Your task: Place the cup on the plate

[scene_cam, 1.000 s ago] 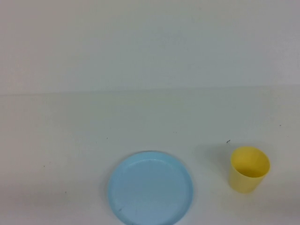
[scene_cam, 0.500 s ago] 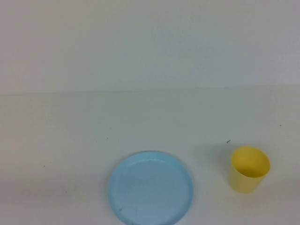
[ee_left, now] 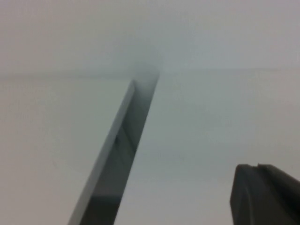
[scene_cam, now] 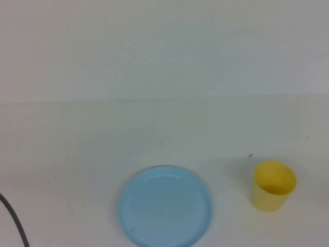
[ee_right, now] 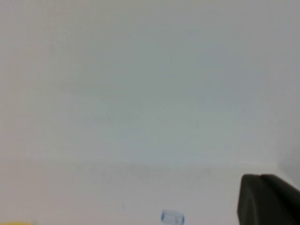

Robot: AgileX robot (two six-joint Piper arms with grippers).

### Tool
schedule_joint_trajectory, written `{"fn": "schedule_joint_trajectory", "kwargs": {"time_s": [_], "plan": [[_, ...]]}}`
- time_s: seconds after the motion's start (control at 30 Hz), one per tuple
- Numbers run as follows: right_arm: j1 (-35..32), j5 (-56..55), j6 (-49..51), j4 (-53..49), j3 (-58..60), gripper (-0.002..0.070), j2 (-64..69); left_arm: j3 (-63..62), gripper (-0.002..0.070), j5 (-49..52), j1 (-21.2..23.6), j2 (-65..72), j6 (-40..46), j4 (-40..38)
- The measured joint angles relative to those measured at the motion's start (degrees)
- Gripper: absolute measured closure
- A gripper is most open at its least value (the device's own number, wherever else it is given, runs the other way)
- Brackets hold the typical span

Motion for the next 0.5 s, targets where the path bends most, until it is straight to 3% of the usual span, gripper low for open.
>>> {"fn": "schedule_joint_trajectory", "kwargs": {"time_s": [0.13, 0.23, 0.3, 0.43, 0.5], "plan": [[0.0, 13.0, -1.3, -0.7, -4.4, 0.0678, 9.0, -2.4, 0.0673, 0.8, 0.0, 4.5, 2.3, -13.1], [0.2, 20.8, -1.5, -0.4, -8.1, 0.0678, 16.3, -2.4, 0.0673, 1.3, 0.0, 7.7, 24.2, -33.9], [0.6, 23.8, -1.8, 0.9, -10.5, 0.0678, 20.9, -2.4, 0.0673, 2.6, 0.0, 11.4, 34.1, -46.7], [1.8, 24.7, -7.7, 6.0, -14.5, 0.0678, 27.4, -2.4, 0.0662, 1.5, 0.0, 18.5, 47.5, -61.4], [2.2, 24.8, -10.2, 9.3, -15.5, 0.0678, 29.7, -2.4, 0.0610, 1.2, 0.0, 22.2, 56.2, -69.4]]}}
